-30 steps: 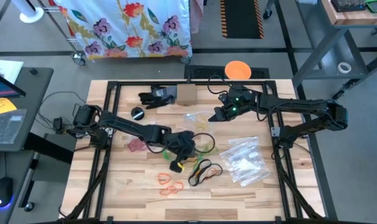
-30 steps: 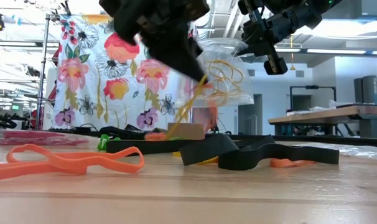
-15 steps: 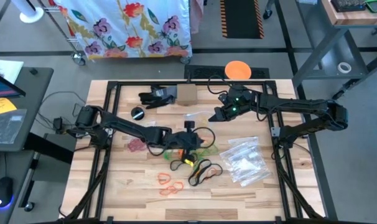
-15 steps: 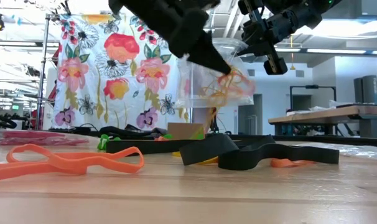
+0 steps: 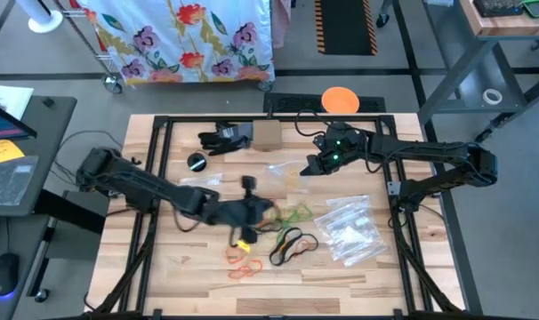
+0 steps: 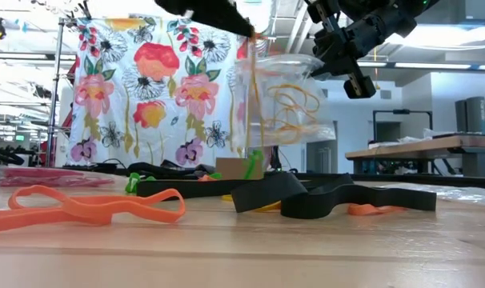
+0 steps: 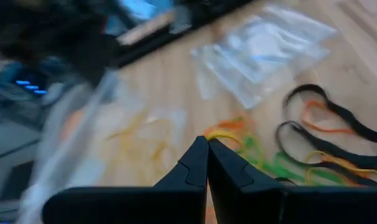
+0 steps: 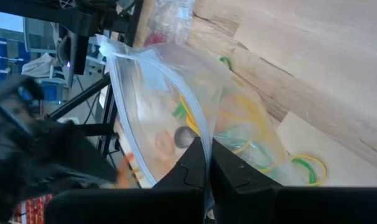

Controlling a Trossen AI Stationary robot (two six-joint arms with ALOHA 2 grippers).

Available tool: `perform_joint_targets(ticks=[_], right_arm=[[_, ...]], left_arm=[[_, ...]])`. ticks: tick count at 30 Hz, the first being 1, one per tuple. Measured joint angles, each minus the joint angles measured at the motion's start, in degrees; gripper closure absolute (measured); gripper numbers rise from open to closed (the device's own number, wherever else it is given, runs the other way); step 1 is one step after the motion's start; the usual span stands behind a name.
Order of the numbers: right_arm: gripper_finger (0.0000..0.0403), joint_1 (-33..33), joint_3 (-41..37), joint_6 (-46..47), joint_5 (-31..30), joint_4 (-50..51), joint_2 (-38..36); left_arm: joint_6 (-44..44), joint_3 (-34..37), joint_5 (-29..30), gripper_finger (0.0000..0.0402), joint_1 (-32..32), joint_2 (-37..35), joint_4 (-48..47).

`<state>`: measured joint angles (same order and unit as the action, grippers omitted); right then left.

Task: Sort rubber bands
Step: Put the yellow rubber band into the transparent zip bag

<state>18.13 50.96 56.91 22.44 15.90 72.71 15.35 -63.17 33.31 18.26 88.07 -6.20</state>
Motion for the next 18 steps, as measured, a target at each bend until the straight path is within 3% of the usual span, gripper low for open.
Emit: perform_joint_targets(ticks=[3,6,11,18], right_arm=[[0.0403,0.00,-0.01,0.02,0.00,0.03,0.00],[0.0403,0.00,0.00,0.05,0.00,-0.15,0.00],[0.0403,0.53,0.00,0.65,-0.02,-1.53,0.00],[0.0403,1.19,0.00,1.05,0.00,-1.54,0.00]], left_arm=[[-0.04,7.36,7.13,0.0401,1.60,-6.91,4.26],[-0.15,15.24,7.99,0.0401,1.99,-14.74,12.32],[-0.70,25.51,-0.09,0.0401,0.91,-24.45,20.05],[-2.52,28.21,-3.03,0.0395,0.42,-28.35,20.28]])
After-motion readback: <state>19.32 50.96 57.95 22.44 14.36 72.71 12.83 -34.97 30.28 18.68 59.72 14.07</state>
